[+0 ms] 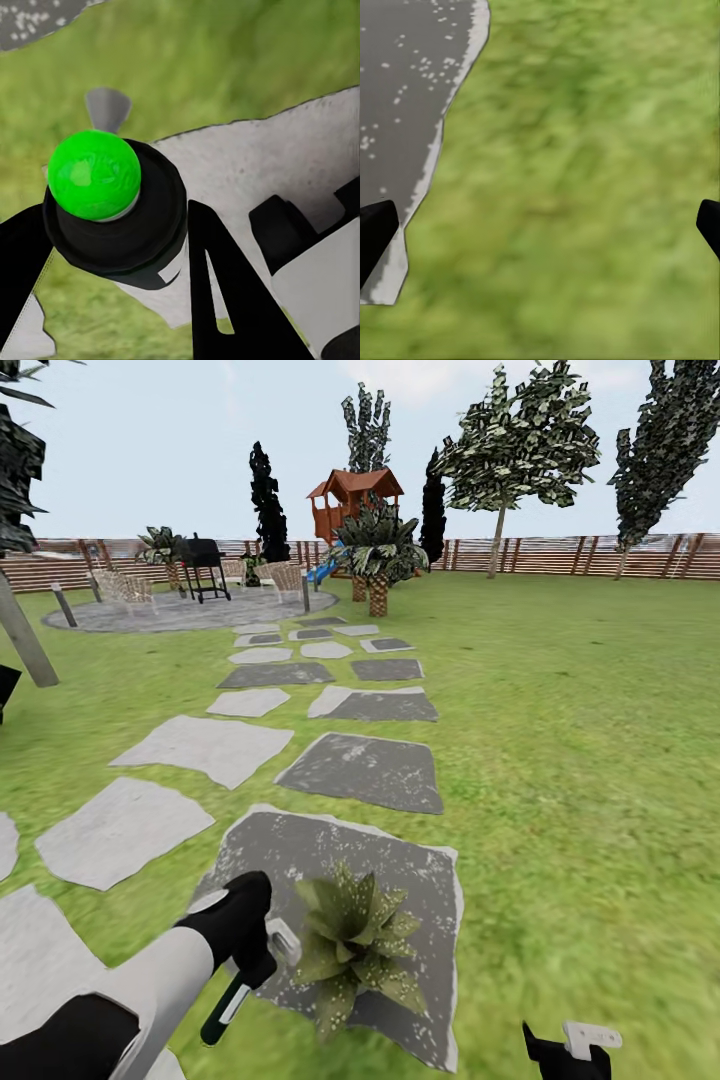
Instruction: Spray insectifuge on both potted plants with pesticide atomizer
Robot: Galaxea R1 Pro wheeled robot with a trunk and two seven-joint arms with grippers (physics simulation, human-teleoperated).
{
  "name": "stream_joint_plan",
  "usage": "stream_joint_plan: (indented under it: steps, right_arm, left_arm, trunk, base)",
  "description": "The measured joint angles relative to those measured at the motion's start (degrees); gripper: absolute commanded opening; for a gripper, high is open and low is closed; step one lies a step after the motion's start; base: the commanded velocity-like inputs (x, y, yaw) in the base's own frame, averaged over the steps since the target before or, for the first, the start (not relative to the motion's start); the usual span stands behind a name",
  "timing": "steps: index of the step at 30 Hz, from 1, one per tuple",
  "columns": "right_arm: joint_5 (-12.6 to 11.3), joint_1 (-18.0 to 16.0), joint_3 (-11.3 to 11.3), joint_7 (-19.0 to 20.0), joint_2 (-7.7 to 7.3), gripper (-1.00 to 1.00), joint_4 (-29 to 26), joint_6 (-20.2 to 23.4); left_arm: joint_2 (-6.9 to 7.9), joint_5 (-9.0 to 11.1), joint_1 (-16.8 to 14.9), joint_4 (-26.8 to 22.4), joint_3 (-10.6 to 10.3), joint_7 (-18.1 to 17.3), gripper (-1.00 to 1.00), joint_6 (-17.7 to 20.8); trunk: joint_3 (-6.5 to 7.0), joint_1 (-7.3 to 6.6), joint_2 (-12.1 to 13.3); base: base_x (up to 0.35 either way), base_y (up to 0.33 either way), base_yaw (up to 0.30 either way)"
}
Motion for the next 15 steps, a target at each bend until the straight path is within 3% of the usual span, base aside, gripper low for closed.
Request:
stream_joint_plan:
  steps: [3, 9, 15]
  right_arm:
    - [0.0, 0.0, 0.0, 0.0, 0.00, 1.00, 0.0, 0.0]
    - [0.0, 0.0, 0.0, 0.0, 0.00, 1.00, 0.0, 0.0]
    - [0.1, 0.0, 0.0, 0.0, 0.00, 1.00, 0.0, 0.0]
  left_arm:
    - [-0.11, -0.1, 0.1, 1.2, 0.0, 0.1, -1.00, 0.0]
    - [-0.17, -0.2, 0.2, 4.1, -0.1, 0.3, -1.00, -0.2]
    - [-0.01, -0.4, 1.7, 4.0, -0.1, 0.4, -1.00, -0.2]
  trunk:
    - [0.00, 0.01, 0.0]
    - [0.00, 0.03, 0.0]
    - [0.00, 0.04, 0.0]
  base:
    - [0.202, 0.000, -0.153]
    - [0.017, 0.000, -0.269]
    - [-0.067, 0.019, -0.057]
